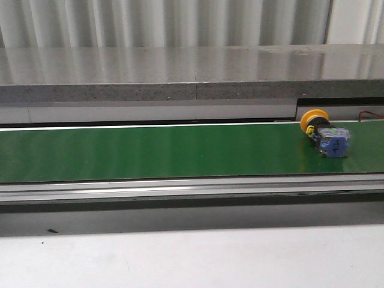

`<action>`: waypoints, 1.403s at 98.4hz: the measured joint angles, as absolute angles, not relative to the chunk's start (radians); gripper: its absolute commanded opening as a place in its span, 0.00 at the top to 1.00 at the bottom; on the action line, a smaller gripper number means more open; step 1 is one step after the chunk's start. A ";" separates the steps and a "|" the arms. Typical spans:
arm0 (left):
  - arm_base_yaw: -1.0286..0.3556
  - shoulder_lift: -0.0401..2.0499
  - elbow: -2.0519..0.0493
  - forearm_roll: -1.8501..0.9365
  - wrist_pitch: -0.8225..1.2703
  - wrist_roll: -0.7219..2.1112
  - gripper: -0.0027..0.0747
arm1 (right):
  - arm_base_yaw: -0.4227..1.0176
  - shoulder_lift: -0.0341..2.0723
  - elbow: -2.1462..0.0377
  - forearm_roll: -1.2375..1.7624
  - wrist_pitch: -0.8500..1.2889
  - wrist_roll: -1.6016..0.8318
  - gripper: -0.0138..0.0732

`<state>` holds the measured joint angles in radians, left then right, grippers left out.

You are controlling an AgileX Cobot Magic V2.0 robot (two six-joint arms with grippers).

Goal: Move button from right to left

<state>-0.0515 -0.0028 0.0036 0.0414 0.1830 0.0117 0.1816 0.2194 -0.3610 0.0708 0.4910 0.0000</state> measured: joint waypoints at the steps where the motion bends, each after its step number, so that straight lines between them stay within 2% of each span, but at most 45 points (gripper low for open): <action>1: -0.052 -0.003 0.004 0.041 0.183 0.012 0.99 | 0.182 0.215 -0.354 0.071 0.489 0.000 0.91; 21: -0.052 -0.003 0.004 0.045 0.163 0.012 0.99 | 0.182 0.152 -0.298 0.071 0.458 0.000 0.91; 49: -0.052 -0.003 -0.001 0.045 0.000 0.012 0.99 | 0.182 0.152 -0.298 0.063 0.456 0.000 0.91; 68: -0.052 -0.001 -0.113 0.045 0.207 0.012 0.99 | 0.182 0.152 -0.298 0.063 0.456 0.000 0.91; 81: -0.052 0.056 -0.216 0.019 0.262 0.012 0.99 | 0.182 0.152 -0.298 0.063 0.456 0.000 0.91; 113: -0.052 0.409 -0.544 -0.047 0.544 0.012 0.99 | 0.182 0.152 -0.298 0.062 0.452 0.000 0.91; 117: -0.052 0.458 -0.583 -0.048 0.566 0.012 0.96 | 0.182 0.152 -0.298 0.062 0.452 0.000 0.91; 122: -0.052 0.513 -0.626 -0.048 0.594 0.028 0.87 | 0.182 0.152 -0.298 0.062 0.452 0.000 0.91; 127: -0.052 0.564 -0.665 -0.055 0.612 0.046 0.73 | 0.182 0.152 -0.298 0.062 0.452 0.000 0.91; 132: -0.052 0.614 -0.701 -0.069 0.628 0.062 0.52 | 0.182 0.152 -0.298 0.062 0.452 0.000 0.91; 138: -0.052 0.677 -0.741 -0.092 0.639 0.080 0.32 | 0.182 0.152 -0.298 0.062 0.452 0.000 0.91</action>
<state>-0.0515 0.6772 -0.7412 -0.0921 0.6390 0.0804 0.1816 0.1518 -0.2981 0.0616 0.4521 0.0000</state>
